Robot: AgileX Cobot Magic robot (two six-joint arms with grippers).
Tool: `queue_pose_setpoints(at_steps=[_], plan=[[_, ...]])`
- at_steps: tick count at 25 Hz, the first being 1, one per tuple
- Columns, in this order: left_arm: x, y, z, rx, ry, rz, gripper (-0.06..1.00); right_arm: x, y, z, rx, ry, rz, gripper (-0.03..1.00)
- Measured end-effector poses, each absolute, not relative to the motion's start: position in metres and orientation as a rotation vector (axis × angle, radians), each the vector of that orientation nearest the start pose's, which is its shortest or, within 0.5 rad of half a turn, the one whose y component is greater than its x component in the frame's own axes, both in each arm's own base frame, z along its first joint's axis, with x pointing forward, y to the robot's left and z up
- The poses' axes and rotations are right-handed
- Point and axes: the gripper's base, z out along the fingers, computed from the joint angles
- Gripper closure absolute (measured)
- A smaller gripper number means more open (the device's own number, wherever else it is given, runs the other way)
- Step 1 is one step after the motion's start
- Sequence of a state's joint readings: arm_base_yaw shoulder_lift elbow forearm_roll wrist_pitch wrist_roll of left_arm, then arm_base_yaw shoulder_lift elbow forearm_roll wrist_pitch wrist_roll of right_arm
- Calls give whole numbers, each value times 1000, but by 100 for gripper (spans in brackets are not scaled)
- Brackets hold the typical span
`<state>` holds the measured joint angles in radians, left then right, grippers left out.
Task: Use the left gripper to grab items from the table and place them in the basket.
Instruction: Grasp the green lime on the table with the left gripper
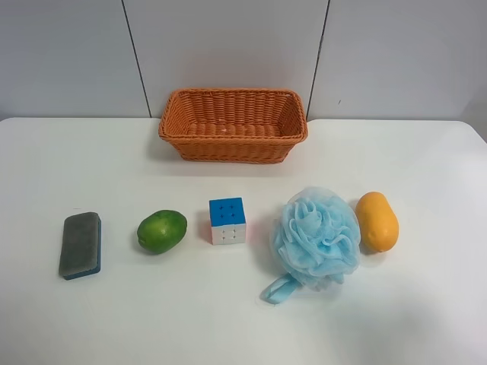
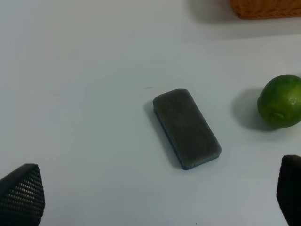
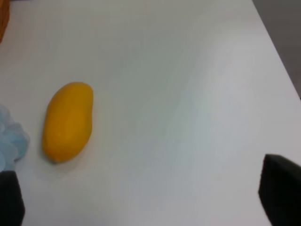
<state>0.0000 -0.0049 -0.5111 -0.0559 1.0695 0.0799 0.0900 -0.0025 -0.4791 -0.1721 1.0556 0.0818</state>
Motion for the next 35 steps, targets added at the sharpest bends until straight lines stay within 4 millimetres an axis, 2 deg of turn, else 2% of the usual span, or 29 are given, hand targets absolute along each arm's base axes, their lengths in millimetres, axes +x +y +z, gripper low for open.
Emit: queue_pose_setpoints(at_steps=[27,32,35], plan=[[-7,-5,280,85,2038,-21,-5,-2,-14,273,-3,2047,-100,-2],[11,-8,295,86,2129,-70,-5,-2,-14,273,-3,2047,-100,-2],[32,-8,310,110,2209,-74,-5,-2,-14,273,-3,2047,-100,-2]])
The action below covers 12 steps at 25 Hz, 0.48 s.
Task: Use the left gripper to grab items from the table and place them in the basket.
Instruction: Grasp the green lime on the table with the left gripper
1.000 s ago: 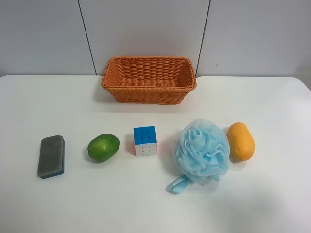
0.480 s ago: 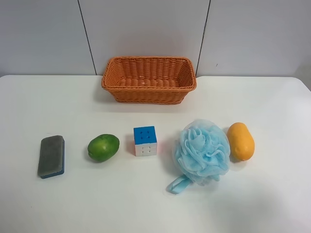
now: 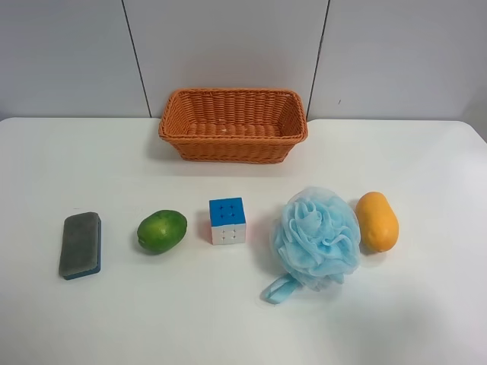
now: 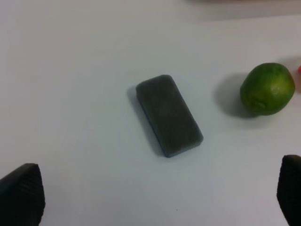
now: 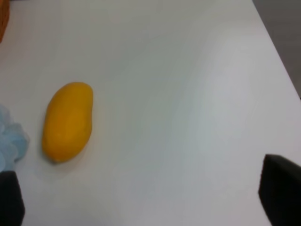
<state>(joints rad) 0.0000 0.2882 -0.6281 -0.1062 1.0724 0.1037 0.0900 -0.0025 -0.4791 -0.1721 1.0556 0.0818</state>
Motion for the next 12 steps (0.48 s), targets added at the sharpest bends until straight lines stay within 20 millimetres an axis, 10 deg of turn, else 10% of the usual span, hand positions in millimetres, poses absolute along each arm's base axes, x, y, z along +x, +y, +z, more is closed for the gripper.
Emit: queue_pose_setpoints(at_steps=[12], plan=[[140,-34,325,565,2454,-75,-5,-2,-14,273,-3,2047,-100,-2]])
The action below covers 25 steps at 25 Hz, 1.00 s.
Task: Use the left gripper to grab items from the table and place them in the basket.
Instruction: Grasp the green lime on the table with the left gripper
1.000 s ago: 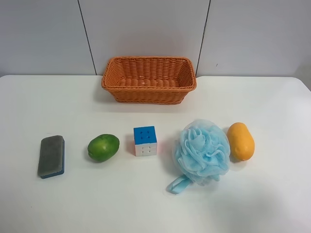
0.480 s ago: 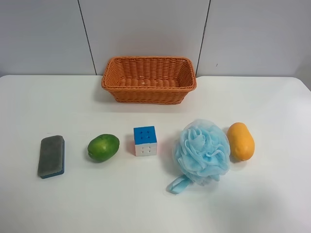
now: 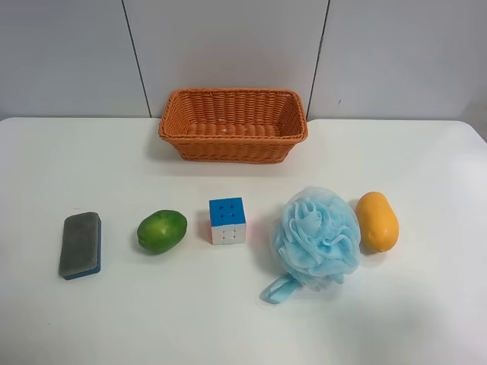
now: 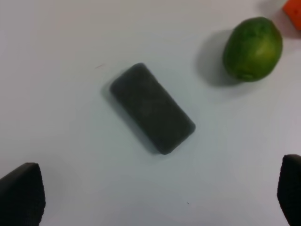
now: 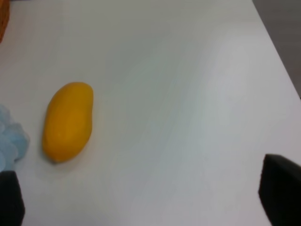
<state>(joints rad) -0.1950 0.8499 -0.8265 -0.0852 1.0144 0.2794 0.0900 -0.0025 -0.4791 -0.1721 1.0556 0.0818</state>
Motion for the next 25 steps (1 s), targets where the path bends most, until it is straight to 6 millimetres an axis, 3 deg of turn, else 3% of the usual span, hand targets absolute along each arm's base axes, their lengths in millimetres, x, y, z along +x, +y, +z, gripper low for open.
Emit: queue_pose_setpoints(at_steps=[6,12,17,25], plan=[[191,-79,311,856,2504,-56,-5,-2,-14,273,-3,2047,-100,-2],[231,-119,280,1002,2577,-40,-5,-2,-15,273,-3,2046,-113,-2],[246,-142,250,1081,2621,-48,-5,-2,-15,273,-3,2046,-113,-2],[264,-157,213,1093,2664,-69,-5,-2,-15,273,-3,2046,-113,-2]])
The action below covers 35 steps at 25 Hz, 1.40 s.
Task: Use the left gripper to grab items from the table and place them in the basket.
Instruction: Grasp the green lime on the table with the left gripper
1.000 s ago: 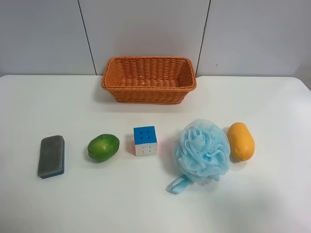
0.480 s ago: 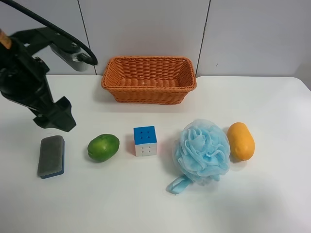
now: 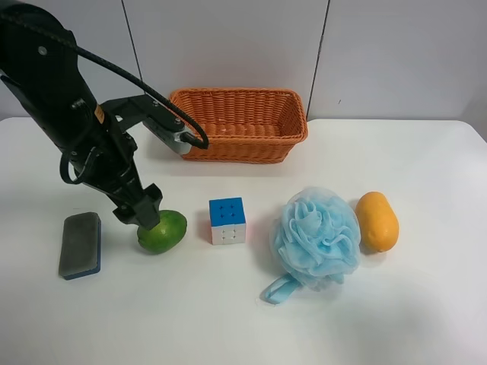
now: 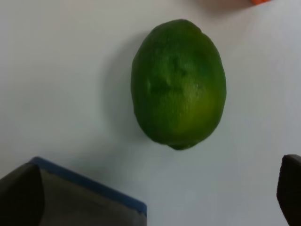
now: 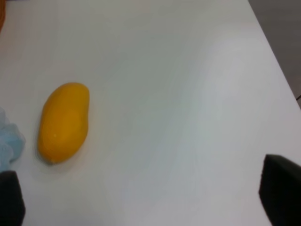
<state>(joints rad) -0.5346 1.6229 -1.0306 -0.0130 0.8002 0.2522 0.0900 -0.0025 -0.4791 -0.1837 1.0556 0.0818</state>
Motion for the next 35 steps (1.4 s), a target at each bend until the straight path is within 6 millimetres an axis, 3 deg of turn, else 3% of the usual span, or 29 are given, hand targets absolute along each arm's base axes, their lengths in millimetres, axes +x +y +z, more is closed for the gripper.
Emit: queue_pose_setpoints(at_steps=[15,26,29,33,35], plan=[[280,-172,154,1060,2774,-124,-5,-2,-15,273,-3,2046,-113,-2],[288,-176,125,1063,2784,-117,-5,-2,-15,273,-3,2046,-113,-2],[288,-176,125,1062,2787,-118,4,-2,-15,273,-3,2046,-113,-2],[288,-176,125,1060,2787,-121,29,-2,-15,273,-3,2046,-113,-2],[288,-176,125,1060,2787,-121,32,-2,-15,273,-3,2046,-113,-2]])
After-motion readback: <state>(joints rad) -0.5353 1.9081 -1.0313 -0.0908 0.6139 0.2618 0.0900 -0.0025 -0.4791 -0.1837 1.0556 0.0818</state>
